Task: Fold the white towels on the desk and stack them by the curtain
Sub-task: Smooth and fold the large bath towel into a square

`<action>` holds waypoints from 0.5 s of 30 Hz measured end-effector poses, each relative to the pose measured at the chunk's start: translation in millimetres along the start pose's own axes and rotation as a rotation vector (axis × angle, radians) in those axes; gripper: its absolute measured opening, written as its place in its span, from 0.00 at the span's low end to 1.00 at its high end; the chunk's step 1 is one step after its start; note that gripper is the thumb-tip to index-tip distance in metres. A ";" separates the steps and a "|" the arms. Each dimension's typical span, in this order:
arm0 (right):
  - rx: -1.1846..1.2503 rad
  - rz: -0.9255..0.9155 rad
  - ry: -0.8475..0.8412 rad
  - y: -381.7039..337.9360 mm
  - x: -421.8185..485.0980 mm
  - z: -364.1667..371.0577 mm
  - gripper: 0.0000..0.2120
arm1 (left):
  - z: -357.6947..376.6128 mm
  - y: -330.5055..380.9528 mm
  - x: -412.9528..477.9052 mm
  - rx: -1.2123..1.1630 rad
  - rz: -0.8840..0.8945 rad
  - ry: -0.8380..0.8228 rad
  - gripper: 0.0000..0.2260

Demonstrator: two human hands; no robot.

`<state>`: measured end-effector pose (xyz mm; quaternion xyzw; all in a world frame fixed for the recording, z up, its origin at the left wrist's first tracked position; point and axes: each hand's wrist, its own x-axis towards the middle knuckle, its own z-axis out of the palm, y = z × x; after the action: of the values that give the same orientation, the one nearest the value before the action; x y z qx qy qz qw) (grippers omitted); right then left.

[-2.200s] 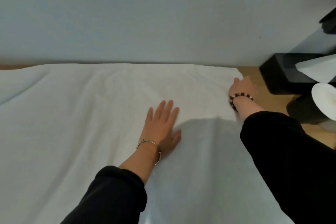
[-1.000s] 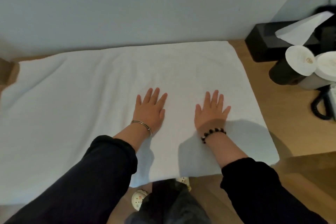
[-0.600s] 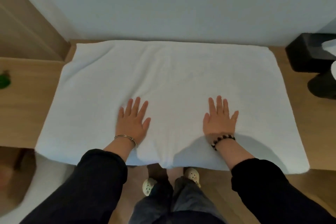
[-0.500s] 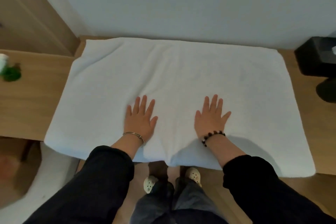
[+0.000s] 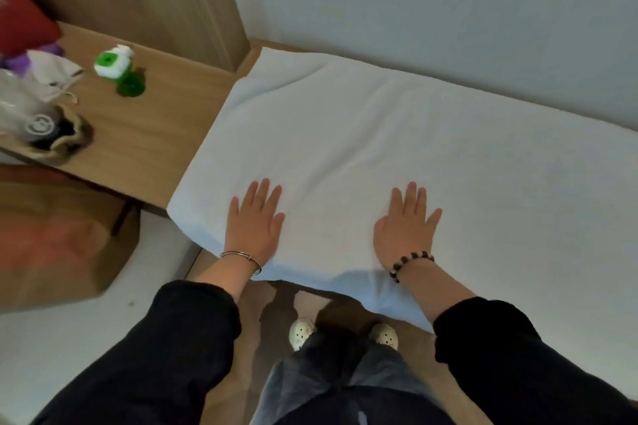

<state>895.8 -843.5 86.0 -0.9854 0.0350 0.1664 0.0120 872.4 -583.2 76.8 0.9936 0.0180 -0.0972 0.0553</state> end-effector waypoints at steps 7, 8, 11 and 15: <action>-0.024 -0.268 0.000 -29.3 5.8 1.8 0.28 | -24.2 4.4 11.9 -0.019 -0.204 0.139 0.07; -0.046 -0.293 0.014 -24.5 7.0 3.0 0.28 | -26.3 4.8 15.3 0.040 -0.200 0.120 0.07; -0.066 -0.395 0.060 -2.5 8.3 3.9 0.28 | -26.7 5.2 18.9 0.145 -0.211 0.078 0.08; -0.084 -0.395 0.064 4.4 8.6 1.9 0.27 | -28.4 19.3 12.2 0.101 -0.309 0.100 0.11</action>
<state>903.0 -848.4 81.3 -0.9775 -0.1654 0.1306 0.0023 890.7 -598.9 104.1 0.9841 0.1684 -0.0555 -0.0112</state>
